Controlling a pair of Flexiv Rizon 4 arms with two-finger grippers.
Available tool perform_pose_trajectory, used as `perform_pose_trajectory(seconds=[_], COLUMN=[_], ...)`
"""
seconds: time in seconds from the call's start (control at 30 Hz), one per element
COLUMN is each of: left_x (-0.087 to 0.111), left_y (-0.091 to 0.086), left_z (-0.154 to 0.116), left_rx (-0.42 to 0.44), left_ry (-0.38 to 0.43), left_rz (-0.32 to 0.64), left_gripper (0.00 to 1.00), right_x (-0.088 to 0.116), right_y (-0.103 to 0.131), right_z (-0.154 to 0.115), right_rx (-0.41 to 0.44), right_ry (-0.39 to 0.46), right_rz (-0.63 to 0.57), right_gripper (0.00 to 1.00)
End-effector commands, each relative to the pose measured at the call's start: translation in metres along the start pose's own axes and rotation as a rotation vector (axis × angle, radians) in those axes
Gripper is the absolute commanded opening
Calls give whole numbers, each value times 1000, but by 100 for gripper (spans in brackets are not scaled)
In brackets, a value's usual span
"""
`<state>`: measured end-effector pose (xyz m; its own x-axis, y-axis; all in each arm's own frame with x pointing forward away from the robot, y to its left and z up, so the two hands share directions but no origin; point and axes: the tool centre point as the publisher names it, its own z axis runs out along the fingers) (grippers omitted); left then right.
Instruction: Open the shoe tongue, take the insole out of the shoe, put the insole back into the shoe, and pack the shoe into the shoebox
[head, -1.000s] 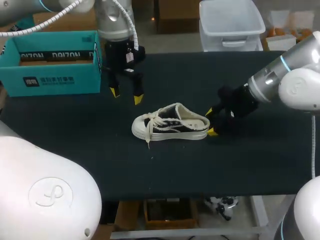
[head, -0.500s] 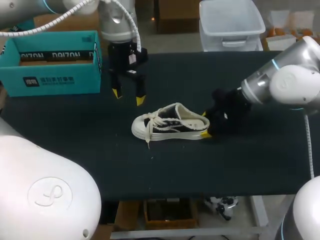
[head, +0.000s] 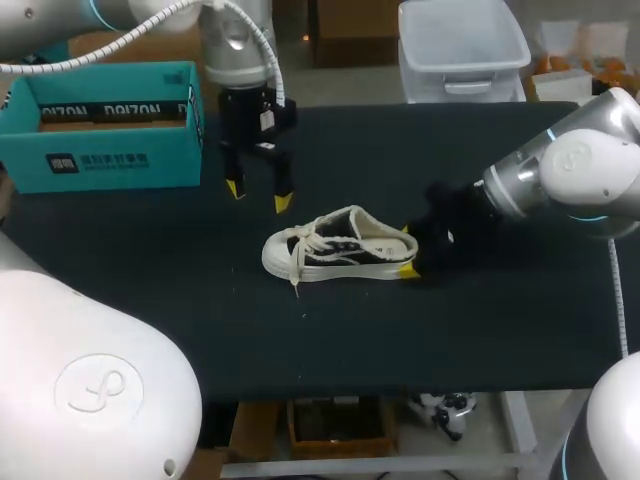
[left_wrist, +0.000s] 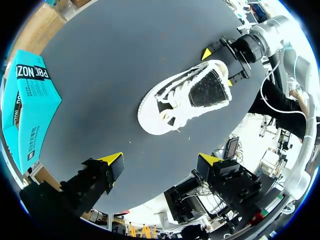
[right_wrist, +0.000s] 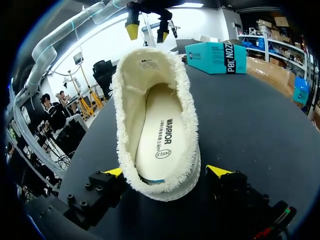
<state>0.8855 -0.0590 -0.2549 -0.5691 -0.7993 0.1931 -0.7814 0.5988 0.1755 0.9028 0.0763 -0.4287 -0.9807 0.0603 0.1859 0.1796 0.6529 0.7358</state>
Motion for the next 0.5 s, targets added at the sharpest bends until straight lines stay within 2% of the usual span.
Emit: perform_pose_trajectory(seconds=[0.03,0.5], left_x=[1,5], left_y=[-2,-7], left_z=[2,5], left_rx=[-3,-3], left_ry=[-1,-3], left_rz=[-4,-27], left_gripper=[100,100], right_x=[0,-5], right_y=[-7,-4], right_z=[5,23], right_rx=[-15,-56], right_ry=[-1,30], right_rz=[-9,-38], right_gripper=[100,100])
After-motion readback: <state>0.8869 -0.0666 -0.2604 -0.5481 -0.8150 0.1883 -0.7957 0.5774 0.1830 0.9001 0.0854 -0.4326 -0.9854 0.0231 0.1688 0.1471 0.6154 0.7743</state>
